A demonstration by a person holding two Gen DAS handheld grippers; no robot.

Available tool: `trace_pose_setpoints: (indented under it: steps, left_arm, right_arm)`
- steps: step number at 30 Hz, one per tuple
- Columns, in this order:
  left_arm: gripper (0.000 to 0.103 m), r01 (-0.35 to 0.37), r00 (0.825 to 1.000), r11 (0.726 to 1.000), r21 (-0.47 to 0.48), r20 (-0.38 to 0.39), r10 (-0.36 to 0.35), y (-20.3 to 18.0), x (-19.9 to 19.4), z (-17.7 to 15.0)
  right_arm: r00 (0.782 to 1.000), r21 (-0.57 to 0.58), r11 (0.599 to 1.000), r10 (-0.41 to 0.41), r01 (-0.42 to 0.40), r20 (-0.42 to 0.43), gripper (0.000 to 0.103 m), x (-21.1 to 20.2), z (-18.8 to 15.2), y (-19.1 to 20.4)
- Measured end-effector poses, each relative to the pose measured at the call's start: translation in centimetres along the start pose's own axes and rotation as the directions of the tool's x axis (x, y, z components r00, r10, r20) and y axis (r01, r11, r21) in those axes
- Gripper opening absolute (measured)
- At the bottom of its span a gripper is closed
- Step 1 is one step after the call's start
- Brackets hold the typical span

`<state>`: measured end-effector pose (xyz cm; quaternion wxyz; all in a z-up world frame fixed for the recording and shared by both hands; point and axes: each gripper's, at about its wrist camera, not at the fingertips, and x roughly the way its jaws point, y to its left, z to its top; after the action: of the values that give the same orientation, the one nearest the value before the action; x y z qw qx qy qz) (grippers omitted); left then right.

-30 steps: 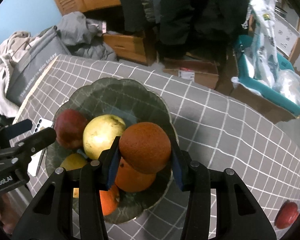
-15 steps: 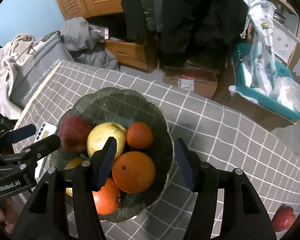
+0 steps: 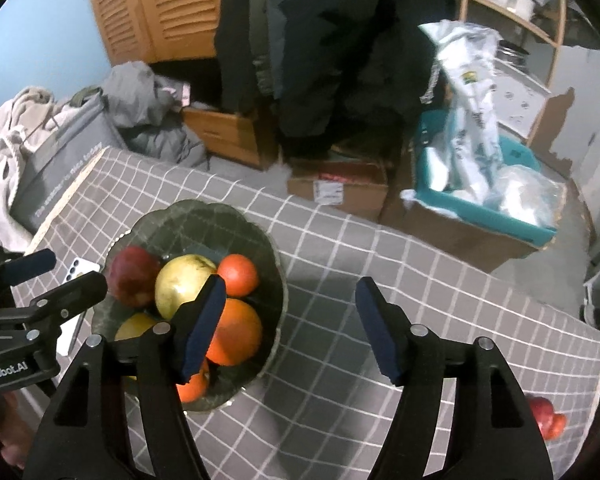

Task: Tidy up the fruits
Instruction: 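Move both open grippers from the bowl toward the red apple and tangerine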

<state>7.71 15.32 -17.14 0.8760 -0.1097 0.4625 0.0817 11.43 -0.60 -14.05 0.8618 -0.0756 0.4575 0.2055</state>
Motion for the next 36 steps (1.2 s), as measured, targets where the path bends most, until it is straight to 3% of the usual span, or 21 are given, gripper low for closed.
trace_pose_setpoints:
  steps: [11,17,36]
  left_arm:
    - [0.09,0.045,0.998,0.994,0.099,0.047,-0.049,-4.4,-3.3,-0.6]
    - [0.1,0.06,0.993,0.987,0.146,0.089,-0.074,-6.8,-5.2,-0.9]
    - [0.102,0.14,0.979,0.946,0.294,0.103,-0.177,-14.7,-8.6,-3.1]
  right_arm:
    - [0.994,0.06,0.995,-0.079,0.075,0.069,0.078,-6.0,-1.3,-4.2]
    - [0.988,0.085,0.991,-0.111,0.103,0.106,0.081,-9.2,-2.1,-6.1]
    - [0.959,0.174,0.965,-0.228,0.199,0.167,0.081,-16.4,-6.4,-12.2]
